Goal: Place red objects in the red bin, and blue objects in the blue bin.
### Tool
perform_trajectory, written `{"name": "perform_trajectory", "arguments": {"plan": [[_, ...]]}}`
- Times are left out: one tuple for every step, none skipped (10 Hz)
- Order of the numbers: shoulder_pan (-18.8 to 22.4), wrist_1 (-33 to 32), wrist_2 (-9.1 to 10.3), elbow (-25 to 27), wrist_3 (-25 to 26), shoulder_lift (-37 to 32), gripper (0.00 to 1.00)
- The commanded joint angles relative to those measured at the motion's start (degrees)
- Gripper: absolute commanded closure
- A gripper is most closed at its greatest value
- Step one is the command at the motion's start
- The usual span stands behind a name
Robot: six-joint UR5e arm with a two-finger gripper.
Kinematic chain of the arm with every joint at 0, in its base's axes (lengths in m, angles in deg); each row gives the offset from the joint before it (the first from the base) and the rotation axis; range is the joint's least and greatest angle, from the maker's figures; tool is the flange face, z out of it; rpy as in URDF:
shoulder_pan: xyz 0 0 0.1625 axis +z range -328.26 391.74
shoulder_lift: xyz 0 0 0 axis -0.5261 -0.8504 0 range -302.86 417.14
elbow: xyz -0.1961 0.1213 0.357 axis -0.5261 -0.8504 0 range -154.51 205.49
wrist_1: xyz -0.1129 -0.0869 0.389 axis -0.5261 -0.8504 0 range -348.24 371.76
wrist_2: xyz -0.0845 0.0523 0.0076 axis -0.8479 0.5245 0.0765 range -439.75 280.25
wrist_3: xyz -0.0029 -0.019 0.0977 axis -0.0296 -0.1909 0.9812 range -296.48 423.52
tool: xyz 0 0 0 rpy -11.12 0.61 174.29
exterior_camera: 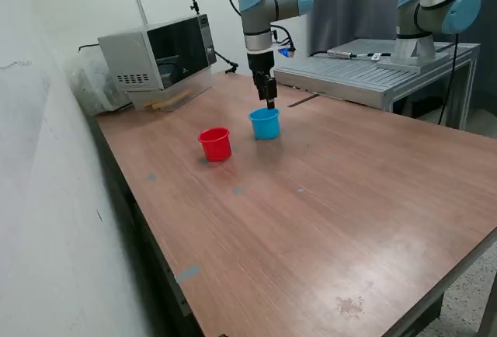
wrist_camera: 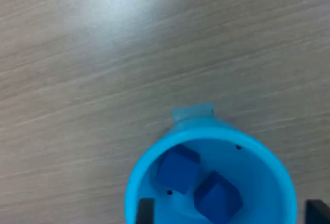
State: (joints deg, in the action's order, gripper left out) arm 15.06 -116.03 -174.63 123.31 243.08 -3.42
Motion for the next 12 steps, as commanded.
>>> {"name": "perform_trajectory", "arguments": {"plan": [[0.0,0.3,-0.04,0.0,0.0,-2.5,0.0],[-0.3,0.8,-0.04,0.1,0.0,-9.0,0.0],[0.5,3.4,0.13,1.5,0.0,-15.7,0.0],[1.6,10.9,0.57,1.3,-0.1,-19.9,0.0],[4.3,18.3,0.57,1.3,-0.2,-24.6,0.0],[7.5,25.2,0.48,1.5,-0.8,-29.6,0.0],[11.7,33.4,0.31,1.8,-1.4,-34.7,0.0],[15.8,44.5,0.4,1.8,-1.9,-39.3,0.0],[16.7,51.2,0.4,1.8,-1.8,-40.4,0.0],[16.7,57.6,0.4,2.1,-1.5,-40.3,0.0],[16.6,62.9,0.31,2.1,-1.6,-40.2,0.0],[16.7,65.8,0.31,2.2,-1.8,-40.4,0.0]]}}
